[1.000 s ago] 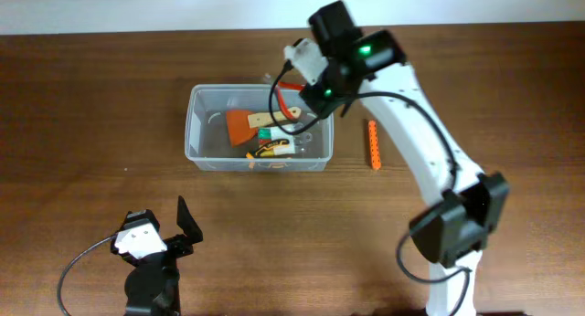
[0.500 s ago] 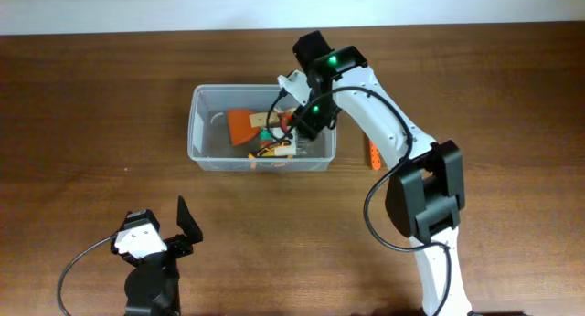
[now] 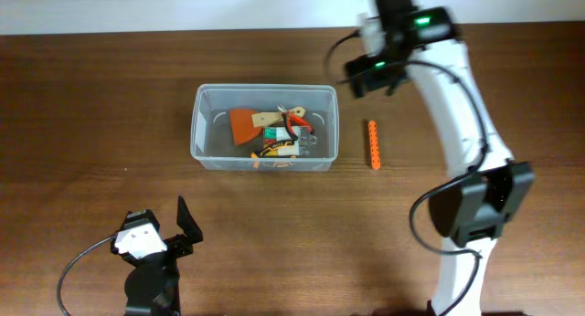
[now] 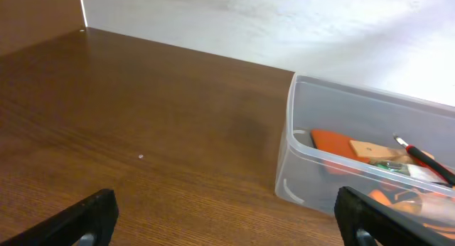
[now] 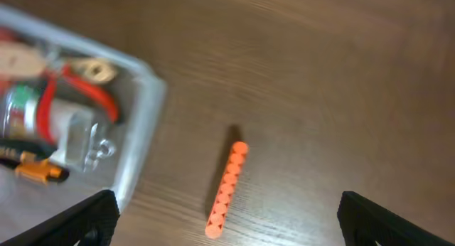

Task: Pack container
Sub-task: 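Grasp the orange bit holder with the right gripper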

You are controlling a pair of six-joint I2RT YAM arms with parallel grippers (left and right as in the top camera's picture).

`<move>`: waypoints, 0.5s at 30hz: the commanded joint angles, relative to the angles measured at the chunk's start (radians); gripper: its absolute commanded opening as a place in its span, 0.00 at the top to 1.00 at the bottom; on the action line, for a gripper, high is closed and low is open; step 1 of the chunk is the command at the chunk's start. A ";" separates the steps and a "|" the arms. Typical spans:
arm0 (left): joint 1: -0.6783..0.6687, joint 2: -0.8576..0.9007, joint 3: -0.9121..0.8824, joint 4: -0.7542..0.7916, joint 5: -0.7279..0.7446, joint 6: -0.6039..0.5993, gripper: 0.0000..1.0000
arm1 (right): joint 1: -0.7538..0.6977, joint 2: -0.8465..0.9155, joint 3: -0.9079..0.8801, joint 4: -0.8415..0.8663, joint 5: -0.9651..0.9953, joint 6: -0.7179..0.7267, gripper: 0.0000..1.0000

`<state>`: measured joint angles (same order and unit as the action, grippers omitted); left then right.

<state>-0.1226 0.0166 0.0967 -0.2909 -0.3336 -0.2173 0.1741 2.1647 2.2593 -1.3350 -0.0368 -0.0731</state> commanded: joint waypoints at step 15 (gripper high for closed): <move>-0.004 -0.005 -0.004 -0.001 -0.003 0.009 0.01 | -0.097 0.051 -0.499 0.220 -0.122 0.247 0.31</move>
<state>-0.1223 0.0166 0.0967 -0.2909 -0.3336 -0.2173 0.0666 2.2169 1.7897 -1.1313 -0.1596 0.1547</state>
